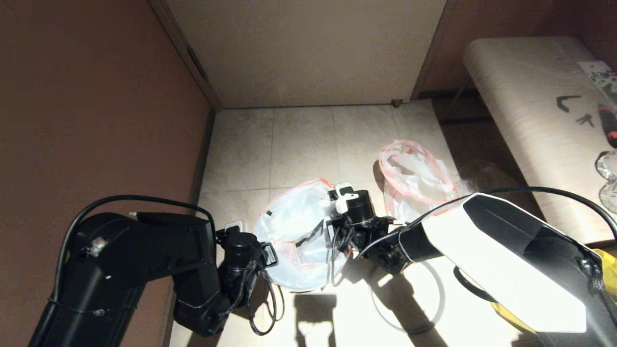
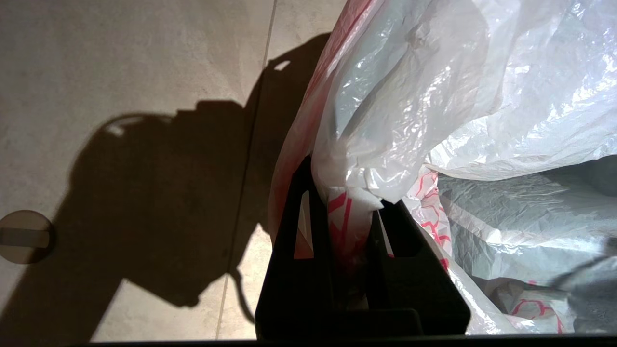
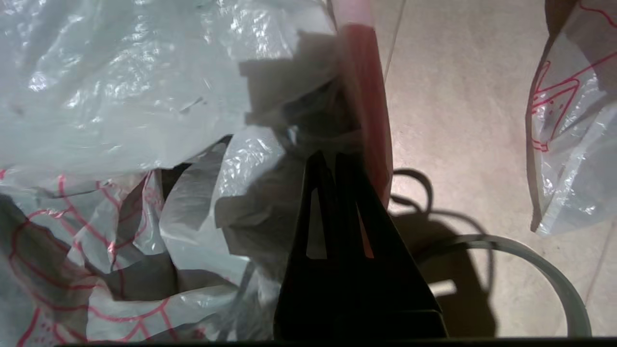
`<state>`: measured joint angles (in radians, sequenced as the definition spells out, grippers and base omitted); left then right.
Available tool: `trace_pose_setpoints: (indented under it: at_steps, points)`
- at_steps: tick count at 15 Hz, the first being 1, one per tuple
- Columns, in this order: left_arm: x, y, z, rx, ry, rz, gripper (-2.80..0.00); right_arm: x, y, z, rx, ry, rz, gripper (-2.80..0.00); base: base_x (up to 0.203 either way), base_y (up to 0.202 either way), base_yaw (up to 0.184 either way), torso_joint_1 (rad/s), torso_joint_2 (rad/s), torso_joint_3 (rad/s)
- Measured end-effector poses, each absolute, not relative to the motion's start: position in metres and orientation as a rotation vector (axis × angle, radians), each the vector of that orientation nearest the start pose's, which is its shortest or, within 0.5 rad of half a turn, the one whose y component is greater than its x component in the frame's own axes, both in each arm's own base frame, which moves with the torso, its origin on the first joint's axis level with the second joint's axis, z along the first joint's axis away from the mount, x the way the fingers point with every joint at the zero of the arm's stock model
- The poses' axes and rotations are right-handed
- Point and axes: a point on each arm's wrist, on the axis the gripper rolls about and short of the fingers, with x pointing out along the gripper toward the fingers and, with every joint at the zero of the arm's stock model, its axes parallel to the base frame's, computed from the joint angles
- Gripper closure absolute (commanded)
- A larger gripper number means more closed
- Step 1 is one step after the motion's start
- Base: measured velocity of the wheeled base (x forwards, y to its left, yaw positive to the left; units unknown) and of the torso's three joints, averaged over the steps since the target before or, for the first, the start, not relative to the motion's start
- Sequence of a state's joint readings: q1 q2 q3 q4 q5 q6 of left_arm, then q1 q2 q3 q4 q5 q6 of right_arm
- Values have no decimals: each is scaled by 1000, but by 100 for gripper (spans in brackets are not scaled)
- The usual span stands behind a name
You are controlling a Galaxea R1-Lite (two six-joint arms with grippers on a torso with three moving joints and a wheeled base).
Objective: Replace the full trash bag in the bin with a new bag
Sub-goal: Put the new garbage bag on the trash can
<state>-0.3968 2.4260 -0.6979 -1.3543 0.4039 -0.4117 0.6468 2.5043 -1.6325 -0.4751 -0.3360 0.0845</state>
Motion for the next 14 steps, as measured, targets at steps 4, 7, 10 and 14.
trace_pose_setpoints:
  at_steps: [4, 7, 10, 14]
  points:
    - [342, -134, -25, -262, 337, 77, 0, 418, 287, 56, -88, 344, 258, 0, 0, 0, 0, 0, 0, 0]
    - [342, -134, -26, -259, 340, 77, 0, 414, 284, 60, -79, 330, 258, 0, 0, 0, 0, 0, 0, 0]
    - [342, -134, -26, -259, 339, 78, 0, 410, 281, 52, -82, 346, 254, 0, 0, 0, 0, 0, 0, 0]
    - [342, -133, -26, -259, 340, 79, 0, 414, 275, 30, -76, 353, 238, 0, 0, 0, 0, 0, 0, 0]
